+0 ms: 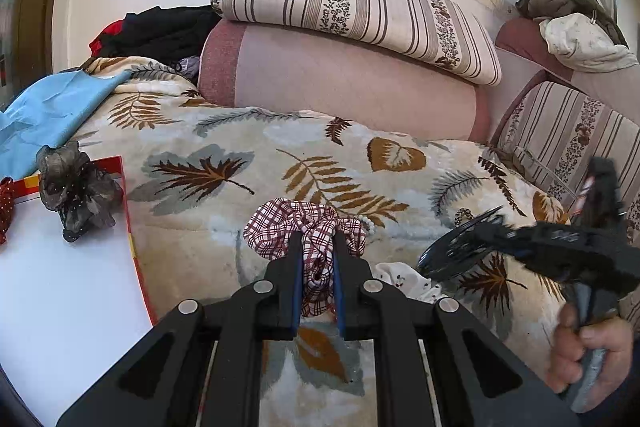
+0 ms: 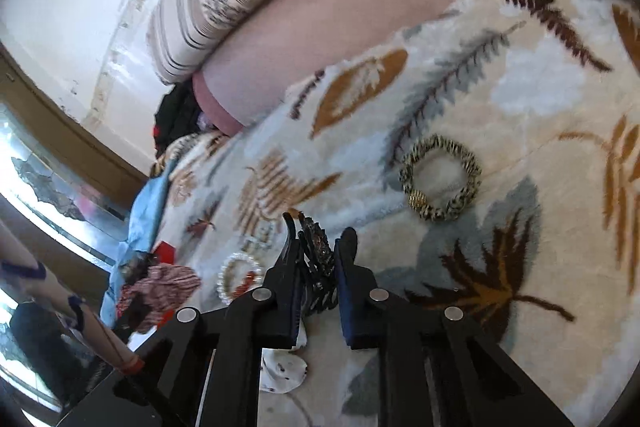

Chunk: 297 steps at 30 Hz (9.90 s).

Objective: Organize jewelry

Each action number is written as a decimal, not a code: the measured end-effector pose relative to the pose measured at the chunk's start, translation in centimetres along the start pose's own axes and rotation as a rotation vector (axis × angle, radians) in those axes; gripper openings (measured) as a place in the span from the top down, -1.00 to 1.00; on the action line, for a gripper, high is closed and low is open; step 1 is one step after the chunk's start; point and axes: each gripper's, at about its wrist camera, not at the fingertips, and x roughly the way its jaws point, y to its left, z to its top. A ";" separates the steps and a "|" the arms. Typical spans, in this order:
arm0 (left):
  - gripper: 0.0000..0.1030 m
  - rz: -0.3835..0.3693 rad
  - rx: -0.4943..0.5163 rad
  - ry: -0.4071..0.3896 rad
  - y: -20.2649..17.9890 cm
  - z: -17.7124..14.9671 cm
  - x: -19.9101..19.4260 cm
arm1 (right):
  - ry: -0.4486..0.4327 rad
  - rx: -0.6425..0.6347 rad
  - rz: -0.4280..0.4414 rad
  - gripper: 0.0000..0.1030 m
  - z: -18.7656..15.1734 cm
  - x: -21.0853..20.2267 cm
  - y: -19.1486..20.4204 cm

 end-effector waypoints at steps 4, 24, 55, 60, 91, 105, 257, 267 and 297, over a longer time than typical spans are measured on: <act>0.76 0.002 0.005 -0.004 0.0 0.0 0.2 | 0.001 -0.023 0.028 0.67 0.1 -3.0 0.9; 0.74 0.006 0.024 -0.018 -0.4 -0.4 -0.3 | 0.068 -0.294 -0.161 -0.06 -2.9 -2.8 3.5; 0.73 -0.002 0.009 -0.021 -0.5 -0.3 -0.4 | 0.191 -0.134 -0.305 0.01 -5.3 -0.3 0.0; 0.72 -0.007 0.015 -0.025 -0.7 -0.3 -0.6 | 0.145 -0.135 -0.278 0.06 -4.8 -1.6 0.3; 0.72 0.011 0.091 -0.061 -1.6 -0.2 -1.6 | 0.061 -0.229 -0.159 0.06 -4.8 -2.8 4.6; 0.72 0.013 0.094 -0.064 -1.7 -0.2 -1.8 | 0.070 -0.232 -0.154 0.06 -5.0 -2.5 4.7; 0.11 -0.017 0.023 0.074 1.9 -2.2 -1.7 | 0.127 -0.038 -0.037 -0.09 -6.4 1.1 2.6; 0.11 -0.023 -0.004 0.073 3.0 -1.8 -2.2 | 0.139 -0.145 -0.070 0.22 -1.3 5.2 7.2; 0.02 -0.056 0.015 0.079 2.9 -1.5 -2.0 | 0.002 -0.221 -0.094 0.88 0.0 -0.2 8.8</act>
